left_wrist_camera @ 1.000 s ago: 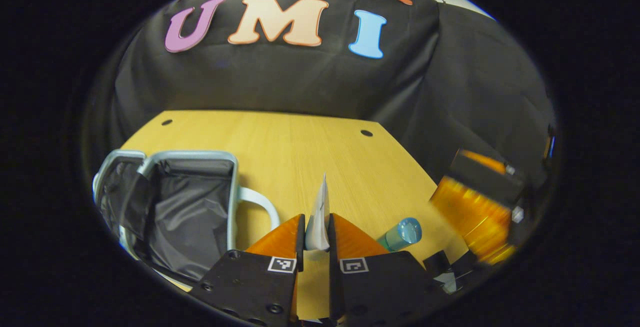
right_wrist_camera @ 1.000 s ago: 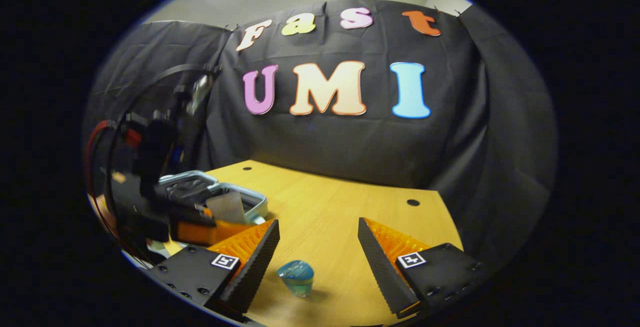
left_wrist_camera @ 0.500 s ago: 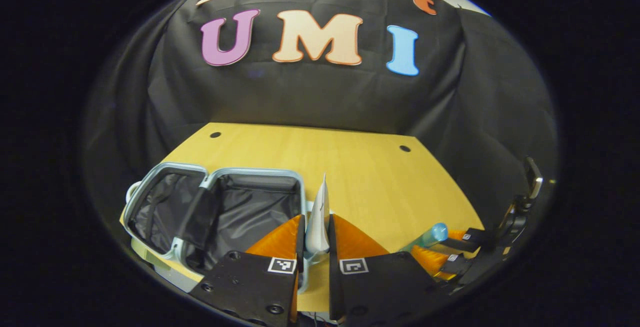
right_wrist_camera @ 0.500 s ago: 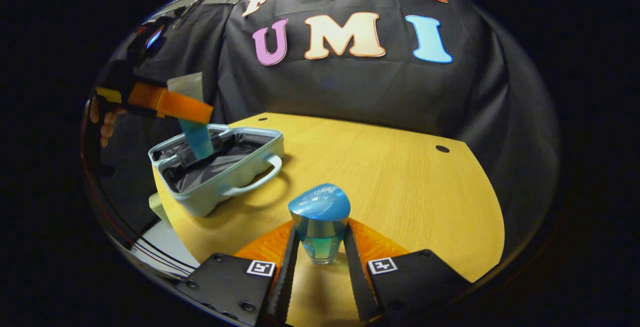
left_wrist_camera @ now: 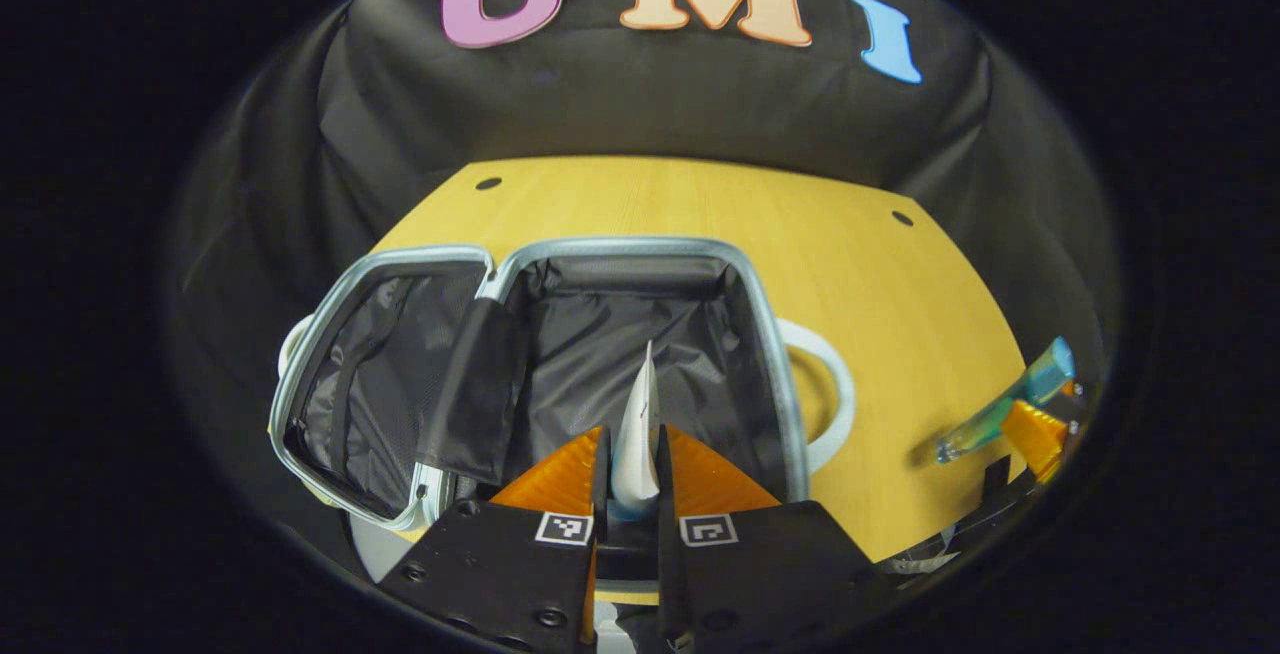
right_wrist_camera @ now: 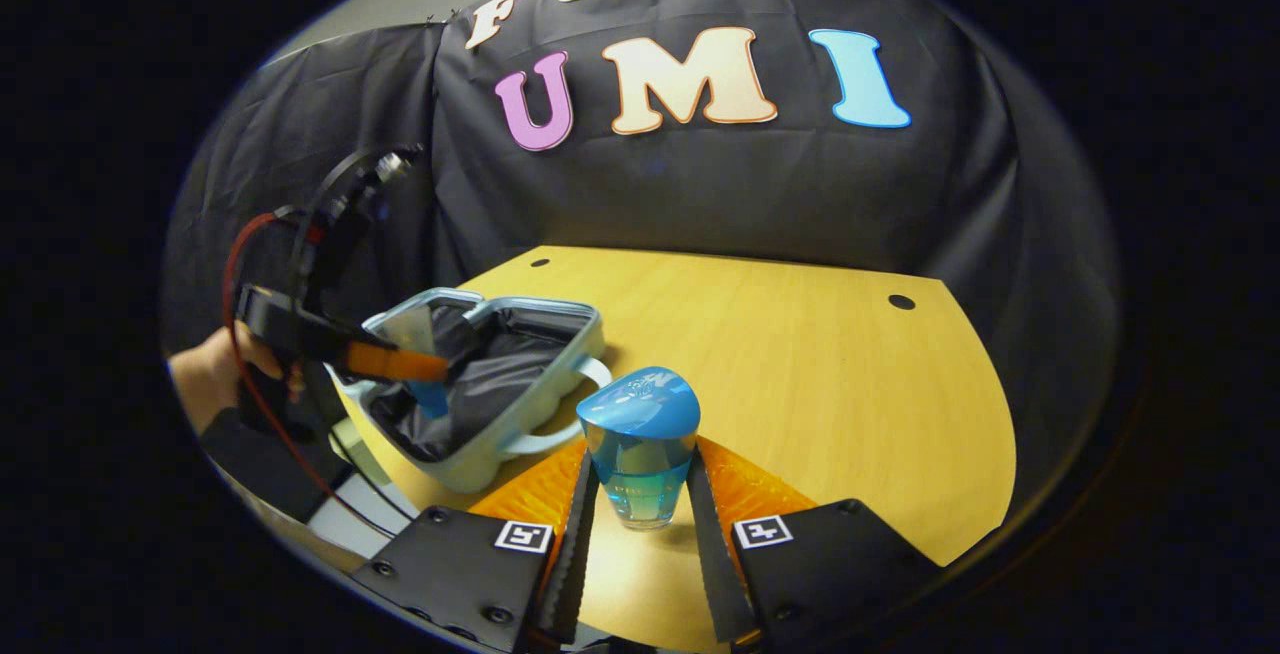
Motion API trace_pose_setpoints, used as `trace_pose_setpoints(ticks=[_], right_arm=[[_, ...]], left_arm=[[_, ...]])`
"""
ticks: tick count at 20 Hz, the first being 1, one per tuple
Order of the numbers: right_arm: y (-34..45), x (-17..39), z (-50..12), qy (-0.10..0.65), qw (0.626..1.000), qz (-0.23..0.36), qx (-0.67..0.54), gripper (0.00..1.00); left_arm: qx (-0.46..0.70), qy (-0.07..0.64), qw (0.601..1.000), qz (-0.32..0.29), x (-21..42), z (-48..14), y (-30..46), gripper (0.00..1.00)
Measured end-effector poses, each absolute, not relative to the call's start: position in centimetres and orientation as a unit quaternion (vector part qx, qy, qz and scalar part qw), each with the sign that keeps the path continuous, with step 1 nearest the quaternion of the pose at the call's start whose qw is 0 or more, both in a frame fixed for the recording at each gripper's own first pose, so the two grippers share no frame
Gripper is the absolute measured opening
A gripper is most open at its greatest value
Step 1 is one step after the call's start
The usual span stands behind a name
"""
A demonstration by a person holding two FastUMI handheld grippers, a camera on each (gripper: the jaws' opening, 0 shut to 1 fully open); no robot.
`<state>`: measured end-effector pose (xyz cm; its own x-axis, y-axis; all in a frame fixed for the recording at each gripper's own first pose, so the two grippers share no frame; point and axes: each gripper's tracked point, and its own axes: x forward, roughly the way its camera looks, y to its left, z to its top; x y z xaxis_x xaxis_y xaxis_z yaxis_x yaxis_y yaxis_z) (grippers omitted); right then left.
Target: First open the suitcase, pack the skin care products into it, and then close the suitcase.
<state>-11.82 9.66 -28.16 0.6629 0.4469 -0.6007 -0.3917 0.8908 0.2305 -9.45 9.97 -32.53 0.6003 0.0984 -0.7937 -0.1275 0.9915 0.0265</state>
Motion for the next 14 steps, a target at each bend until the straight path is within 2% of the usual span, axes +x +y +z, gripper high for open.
trace_pose_setpoints(ticks=[2,5,6,8,10,13,14], right_arm=[[12.5,-12.2,-26.7,0.348,0.901,0.252,0.066,0.51],[16.5,-12.6,-25.2,0.361,0.883,0.283,0.095,0.48],[17.7,-12.6,-24.9,0.365,0.879,0.292,0.096,0.51],[19.6,-13.0,-25.0,0.372,0.871,0.309,0.089,0.48],[21.4,-13.4,-25.2,0.380,0.862,0.323,0.088,0.51],[23.6,-13.3,-26.1,0.402,0.847,0.332,0.101,0.51],[24.2,-13.3,-26.5,0.408,0.843,0.334,0.106,0.51]], left_arm=[[-0.022,0.455,0.888,0.059,-9.5,-33.8,10.4,0.14],[-0.027,0.470,0.881,0.050,-9.6,-35.3,10.8,0.17],[-0.027,0.461,0.886,0.047,-9.3,-35.2,11.0,0.17],[-0.037,0.459,0.887,0.037,-8.9,-35.3,11.0,0.24],[-0.048,0.464,0.884,0.028,-9.0,-35.4,10.9,0.35],[-0.060,0.432,0.899,0.028,-8.4,-33.1,11.6,0.93],[-0.075,0.419,0.904,0.025,-8.3,-32.1,11.6,0.90]])
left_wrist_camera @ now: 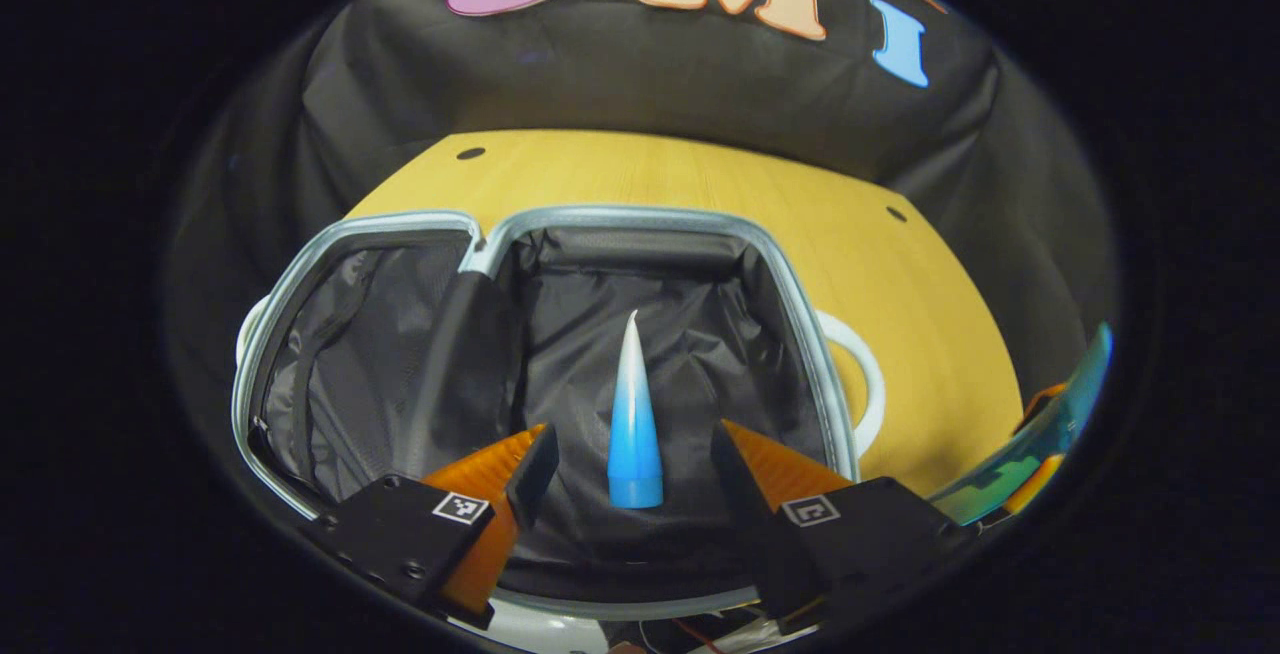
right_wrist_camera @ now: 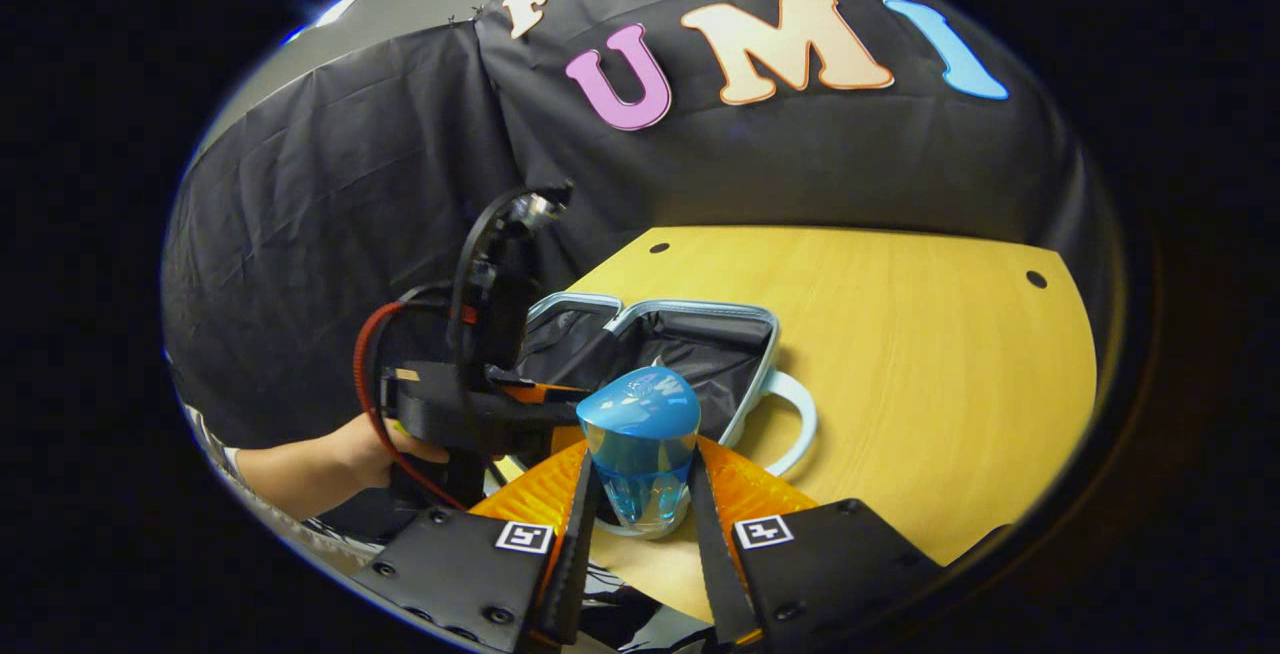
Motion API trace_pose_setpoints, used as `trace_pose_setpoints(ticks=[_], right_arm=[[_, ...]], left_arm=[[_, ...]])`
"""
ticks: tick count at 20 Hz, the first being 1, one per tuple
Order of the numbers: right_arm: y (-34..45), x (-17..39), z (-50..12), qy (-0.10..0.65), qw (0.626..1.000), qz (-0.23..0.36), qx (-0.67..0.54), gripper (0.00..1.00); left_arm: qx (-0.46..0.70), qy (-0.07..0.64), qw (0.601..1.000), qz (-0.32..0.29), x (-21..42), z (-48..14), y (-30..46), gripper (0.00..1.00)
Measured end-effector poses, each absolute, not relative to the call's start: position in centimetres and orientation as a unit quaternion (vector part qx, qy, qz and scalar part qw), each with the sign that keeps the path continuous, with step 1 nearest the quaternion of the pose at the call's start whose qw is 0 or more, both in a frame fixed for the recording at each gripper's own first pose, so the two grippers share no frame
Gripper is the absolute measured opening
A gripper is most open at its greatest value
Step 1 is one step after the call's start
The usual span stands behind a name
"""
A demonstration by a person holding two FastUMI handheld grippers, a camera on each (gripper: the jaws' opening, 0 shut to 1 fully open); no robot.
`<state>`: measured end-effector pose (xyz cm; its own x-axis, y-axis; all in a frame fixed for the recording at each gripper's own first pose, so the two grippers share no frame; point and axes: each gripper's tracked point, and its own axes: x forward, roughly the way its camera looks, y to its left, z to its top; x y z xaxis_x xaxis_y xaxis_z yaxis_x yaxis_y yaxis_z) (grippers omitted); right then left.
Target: First open the suitcase, pack the skin care products into it, and then close the suitcase.
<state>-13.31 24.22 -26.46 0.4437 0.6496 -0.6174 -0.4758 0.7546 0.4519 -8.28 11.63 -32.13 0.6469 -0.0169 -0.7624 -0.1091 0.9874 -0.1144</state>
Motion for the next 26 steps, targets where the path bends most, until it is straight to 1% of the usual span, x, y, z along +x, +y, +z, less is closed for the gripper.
trace_pose_setpoints(ticks=[2,5,6,7,9,13,14,15,17,18,19,20,23,26], right_arm=[[25.4,-13.3,-27.6,0.423,0.835,0.334,0.111,0.51],[27.1,-13.1,-30.1,0.446,0.826,0.329,0.106,0.51],[27.4,-13.1,-30.9,0.457,0.821,0.325,0.107,0.48],[27.6,-13.2,-31.8,0.467,0.818,0.318,0.109,0.52],[27.9,-13.3,-33.3,0.483,0.816,0.300,0.105,0.51],[28.6,-12.5,-35.3,0.489,0.825,0.274,0.070,0.51],[29.0,-12.0,-35.2,0.484,0.830,0.267,0.075,0.52],[29.1,-11.7,-35.4,0.483,0.833,0.259,0.076,0.49],[29.9,-10.3,-35.3,0.471,0.843,0.243,0.089,0.51],[30.0,-9.7,-34.5,0.462,0.849,0.238,0.093,0.47],[30.2,-9.1,-34.1,0.456,0.853,0.235,0.096,0.57],[30.5,-8.7,-33.5,0.450,0.856,0.235,0.097,0.57],[30.5,-7.2,-32.5,0.422,0.877,0.219,0.076,0.98],[30.7,-6.4,-31.2,0.404,0.888,0.203,0.078,0.98]], left_arm=[[-0.099,0.399,0.911,0.034,-8.3,-30.0,13.1,0.90],[-0.109,0.377,0.918,0.063,-8.9,-27.2,17.5,0.90],[-0.109,0.369,0.920,0.077,-9.2,-26.8,19.2,0.90],[-0.112,0.364,0.920,0.090,-9.6,-26.4,21.1,0.90],[-0.118,0.359,0.918,0.117,-10.6,-26.0,24.3,0.90],[-0.138,0.352,0.912,0.161,-12.1,-25.8,30.5,0.90],[-0.143,0.353,0.909,0.169,-12.5,-26.0,31.9,0.90],[-0.145,0.352,0.907,0.179,-12.7,-26.0,33.5,0.90],[-0.144,0.350,0.905,0.193,-12.8,-26.0,36.1,0.91],[-0.143,0.347,0.906,0.197,-12.7,-25.9,37.2,0.91],[-0.141,0.346,0.906,0.201,-12.6,-25.8,38.4,0.90],[-0.138,0.347,0.905,0.205,-12.7,-25.9,39.6,0.90],[-0.135,0.346,0.902,0.218,-12.3,-26.2,43.2,0.91],[-0.149,0.346,0.897,0.232,-11.9,-26.8,46.5,0.92]])
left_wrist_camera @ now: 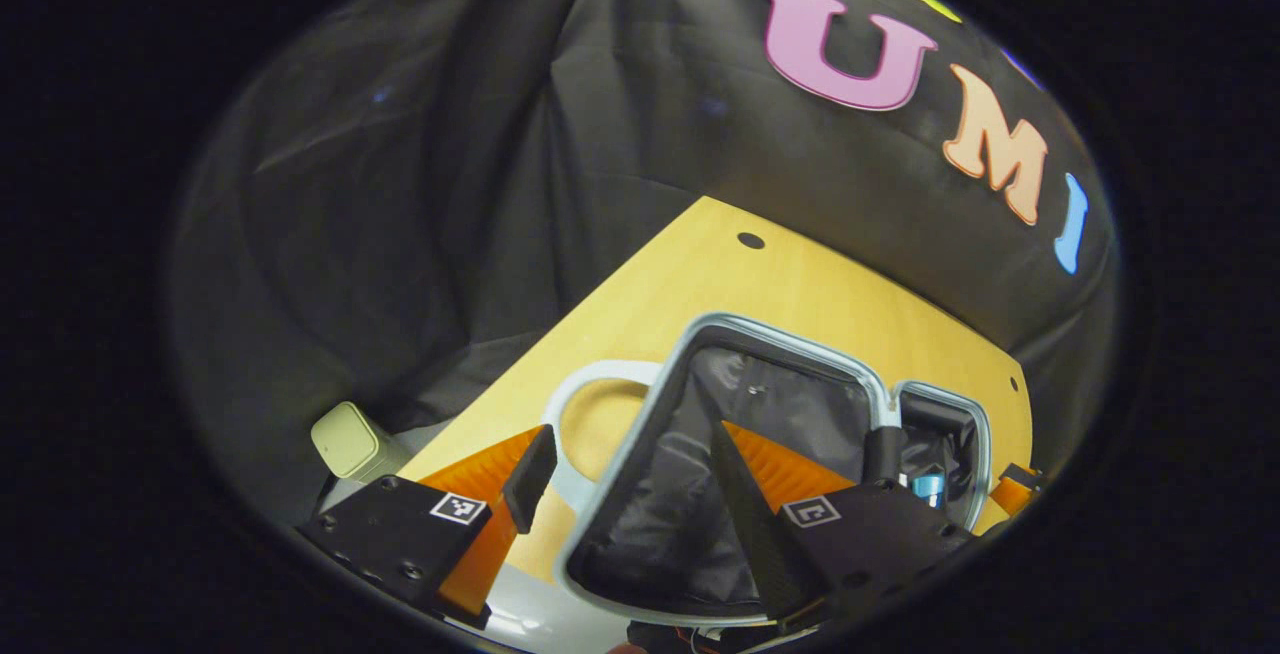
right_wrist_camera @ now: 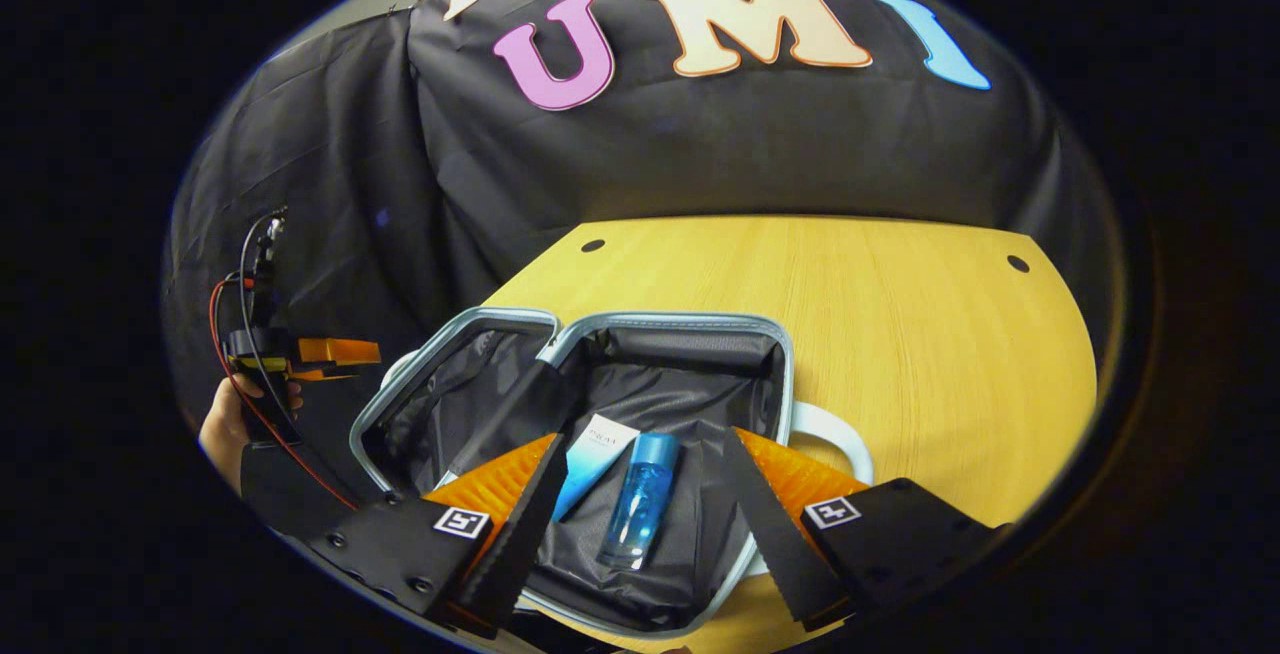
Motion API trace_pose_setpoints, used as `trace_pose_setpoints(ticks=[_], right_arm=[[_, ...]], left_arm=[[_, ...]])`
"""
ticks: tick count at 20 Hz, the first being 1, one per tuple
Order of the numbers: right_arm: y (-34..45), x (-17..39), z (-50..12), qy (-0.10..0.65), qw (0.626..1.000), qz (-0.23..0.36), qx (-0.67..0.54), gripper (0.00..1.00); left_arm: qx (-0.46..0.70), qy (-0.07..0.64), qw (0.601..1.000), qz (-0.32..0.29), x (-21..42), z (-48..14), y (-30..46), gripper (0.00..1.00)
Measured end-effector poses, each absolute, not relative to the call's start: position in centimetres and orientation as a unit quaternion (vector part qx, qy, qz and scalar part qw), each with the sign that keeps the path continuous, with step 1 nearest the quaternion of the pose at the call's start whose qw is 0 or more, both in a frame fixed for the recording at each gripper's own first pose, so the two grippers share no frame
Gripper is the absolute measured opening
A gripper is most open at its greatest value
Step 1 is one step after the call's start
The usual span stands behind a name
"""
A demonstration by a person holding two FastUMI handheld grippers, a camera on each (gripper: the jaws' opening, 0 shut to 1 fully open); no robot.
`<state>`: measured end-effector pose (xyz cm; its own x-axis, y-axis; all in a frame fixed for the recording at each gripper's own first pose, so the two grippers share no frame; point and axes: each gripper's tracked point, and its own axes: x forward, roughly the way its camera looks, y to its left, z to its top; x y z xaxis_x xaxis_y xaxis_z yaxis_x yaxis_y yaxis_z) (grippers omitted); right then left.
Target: First open the suitcase, pack the skin care products into it, and then close the suitcase.
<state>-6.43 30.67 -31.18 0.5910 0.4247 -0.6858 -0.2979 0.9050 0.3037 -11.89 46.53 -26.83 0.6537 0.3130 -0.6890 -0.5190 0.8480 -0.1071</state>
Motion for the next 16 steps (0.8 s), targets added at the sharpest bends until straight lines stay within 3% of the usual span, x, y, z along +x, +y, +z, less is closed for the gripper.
trace_pose_setpoints(ticks=[3,4,7,8,10,12,13,15,16], right_arm=[[30.7,-6.2,-30.8,0.397,0.895,0.186,0.076,0.94],[30.5,-6.1,-30.7,0.396,0.897,0.180,0.073,0.98],[30.3,-6.2,-30.4,0.397,0.899,0.171,0.064,0.98],[30.3,-6.1,-30.3,0.397,0.900,0.169,0.060,0.94],[30.2,-5.9,-30.1,0.397,0.901,0.165,0.056,0.98],[30.1,-5.9,-29.7,0.393,0.903,0.166,0.058,0.94],[30.1,-5.8,-29.6,0.388,0.905,0.165,0.057,0.98],[29.7,-5.8,-29.3,0.378,0.910,0.162,0.055,0.98],[29.4,-5.7,-29.1,0.371,0.913,0.159,0.055,0.98]], left_arm=[[-0.155,0.356,0.889,0.243,-11.6,-28.6,50.2,0.92],[-0.160,0.363,0.885,0.244,-11.5,-29.4,51.0,0.92],[-0.186,0.389,0.873,0.227,-11.1,-32.3,52.1,0.91],[-0.192,0.401,0.869,0.219,-11.0,-33.4,52.1,0.89],[-0.199,0.432,0.856,0.199,-11.1,-35.6,51.4,0.84],[-0.198,0.457,0.846,0.190,-11.6,-37.1,51.2,0.72],[-0.197,0.464,0.843,0.190,-11.6,-37.6,51.2,0.57],[-0.206,0.451,0.848,0.186,-10.8,-37.1,51.3,0.25],[-0.216,0.451,0.845,0.187,-10.6,-37.5,51.1,0.19]])
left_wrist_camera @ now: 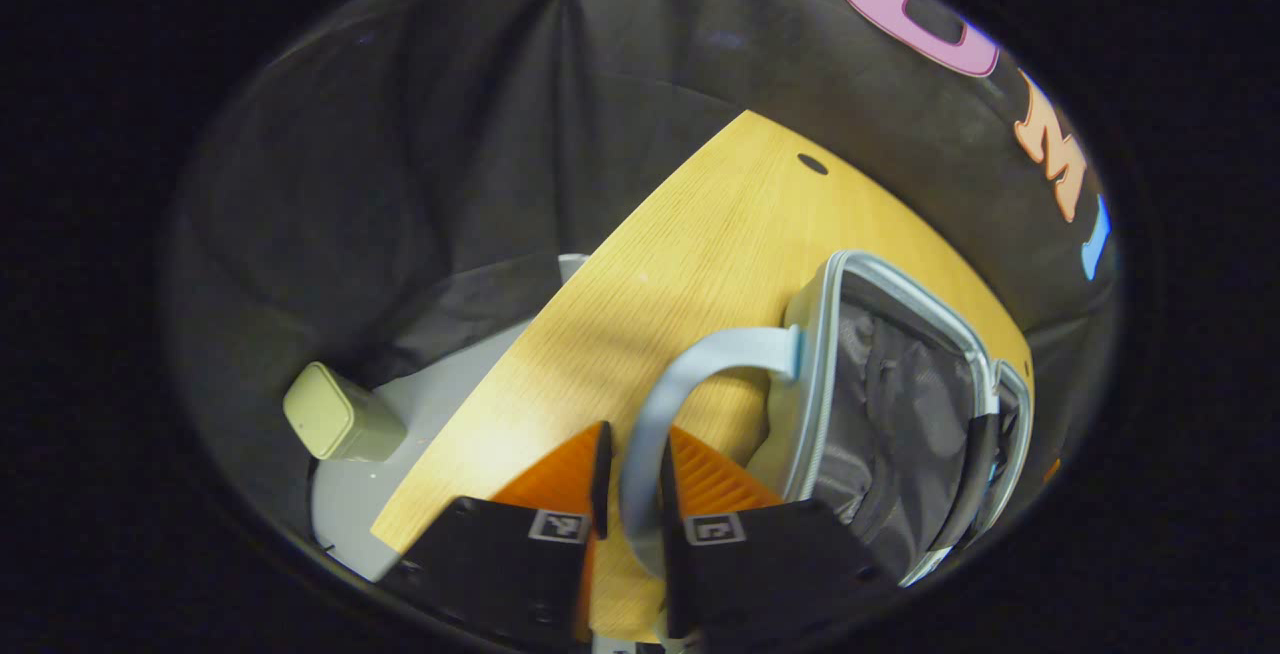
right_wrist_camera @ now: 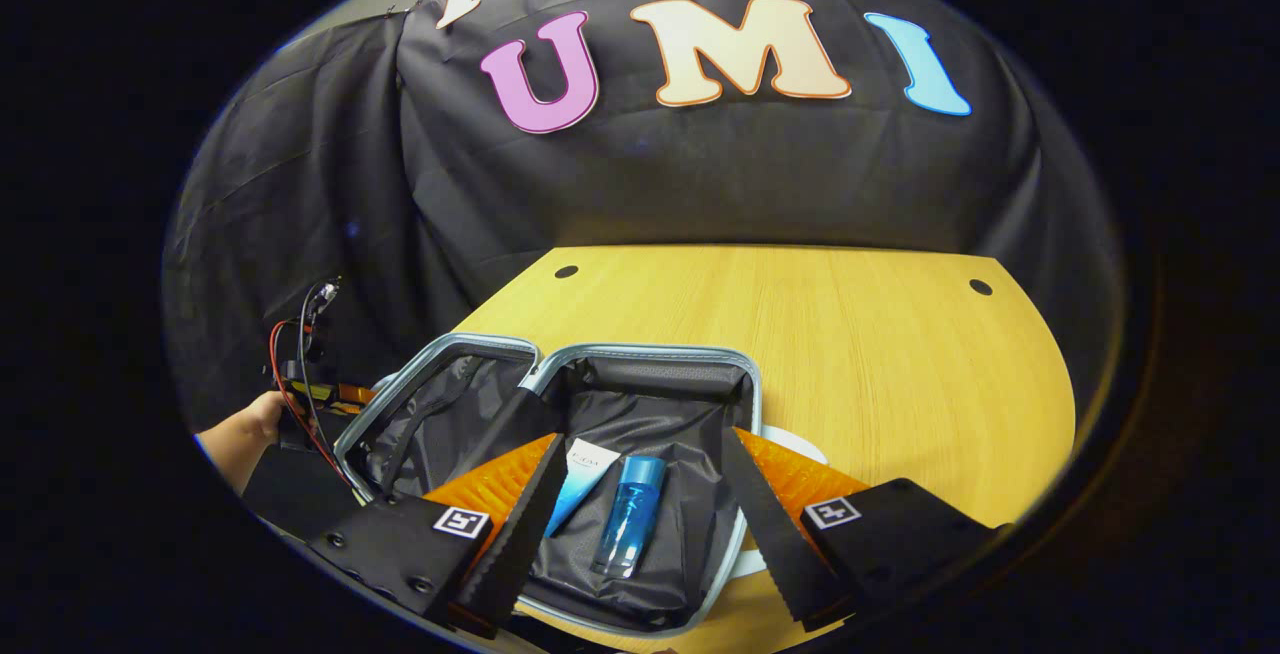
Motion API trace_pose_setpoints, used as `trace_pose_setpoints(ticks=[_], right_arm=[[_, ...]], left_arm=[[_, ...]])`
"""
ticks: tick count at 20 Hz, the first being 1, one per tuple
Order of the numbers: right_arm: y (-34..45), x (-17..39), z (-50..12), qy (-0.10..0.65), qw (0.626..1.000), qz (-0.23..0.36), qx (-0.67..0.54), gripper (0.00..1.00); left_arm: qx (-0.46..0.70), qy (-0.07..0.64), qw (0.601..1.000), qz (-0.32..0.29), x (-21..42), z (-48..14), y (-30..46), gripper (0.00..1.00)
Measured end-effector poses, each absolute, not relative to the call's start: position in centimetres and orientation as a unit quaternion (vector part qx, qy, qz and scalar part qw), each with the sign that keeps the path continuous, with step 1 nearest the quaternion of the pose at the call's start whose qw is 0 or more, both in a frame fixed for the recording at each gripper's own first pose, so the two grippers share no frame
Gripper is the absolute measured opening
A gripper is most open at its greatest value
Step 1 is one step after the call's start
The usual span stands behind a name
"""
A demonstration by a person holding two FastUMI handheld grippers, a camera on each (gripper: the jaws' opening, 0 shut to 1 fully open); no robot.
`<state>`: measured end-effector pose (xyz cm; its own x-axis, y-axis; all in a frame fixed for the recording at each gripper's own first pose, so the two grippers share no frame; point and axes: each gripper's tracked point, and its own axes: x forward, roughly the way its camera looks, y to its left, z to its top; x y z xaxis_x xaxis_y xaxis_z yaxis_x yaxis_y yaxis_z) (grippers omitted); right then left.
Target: First open the suitcase, pack the skin care products into it, and then close the suitcase.
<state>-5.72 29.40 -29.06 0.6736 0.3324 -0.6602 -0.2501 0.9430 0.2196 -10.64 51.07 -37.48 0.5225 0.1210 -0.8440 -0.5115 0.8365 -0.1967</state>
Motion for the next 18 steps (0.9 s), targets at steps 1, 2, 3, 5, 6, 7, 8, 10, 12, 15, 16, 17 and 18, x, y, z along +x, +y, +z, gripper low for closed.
trace_pose_setpoints(ticks=[1,2,3,5,6,7,8,10,12,15,16,17,18], right_arm=[[29.0,-5.7,-28.9,0.365,0.916,0.156,0.058,0.98],[28.7,-5.6,-28.8,0.362,0.918,0.151,0.063,0.98],[28.4,-5.7,-28.9,0.361,0.918,0.147,0.069,0.98],[28.1,-6.0,-28.9,0.360,0.918,0.145,0.076,0.98],[27.9,-6.1,-29.0,0.360,0.919,0.144,0.074,0.98],[27.7,-6.2,-28.9,0.358,0.920,0.144,0.072,0.98],[27.6,-6.3,-28.7,0.355,0.921,0.145,0.071,0.98],[27.5,-6.2,-28.2,0.348,0.923,0.150,0.071,0.94],[27.2,-6.4,-27.8,0.339,0.925,0.156,0.069,0.98],[27.0,-6.5,-27.0,0.326,0.928,0.170,0.065,0.98],[26.9,-6.7,-26.7,0.324,0.927,0.178,0.065,0.98],[26.7,-6.7,-26.2,0.319,0.928,0.184,0.061,0.98],[26.2,-6.5,-25.6,0.309,0.931,0.186,0.056,0.98]], left_arm=[[-0.224,0.449,0.844,0.188,-10.6,-37.3,50.8,0.07],[-0.228,0.442,0.847,0.187,-10.5,-37.0,50.8,0.09],[-0.225,0.428,0.856,0.184,-10.1,-36.2,50.8,0.06],[-0.201,0.419,0.868,0.174,-10.2,-34.4,50.1,0.01],[-0.186,0.416,0.874,0.171,-10.2,-33.4,50.2,0.01],[-0.175,0.409,0.881,0.163,-9.9,-32.1,49.9,0.01],[-0.166,0.397,0.889,0.159,-9.5,-30.6,49.4,0.00],[-0.155,0.376,0.902,0.146,-9.1,-27.4,48.4,0.00],[-0.149,0.345,0.917,0.133,-8.5,-23.9,47.0,0.00],[-0.108,0.276,0.949,0.105,-7.1,-18.5,43.7,0.00],[-0.095,0.267,0.954,0.100,-7.0,-17.2,42.2,0.00],[-0.084,0.259,0.958,0.092,-6.9,-15.9,40.9,0.00],[-0.076,0.250,0.961,0.088,-6.8,-14.8,39.7,0.00]])
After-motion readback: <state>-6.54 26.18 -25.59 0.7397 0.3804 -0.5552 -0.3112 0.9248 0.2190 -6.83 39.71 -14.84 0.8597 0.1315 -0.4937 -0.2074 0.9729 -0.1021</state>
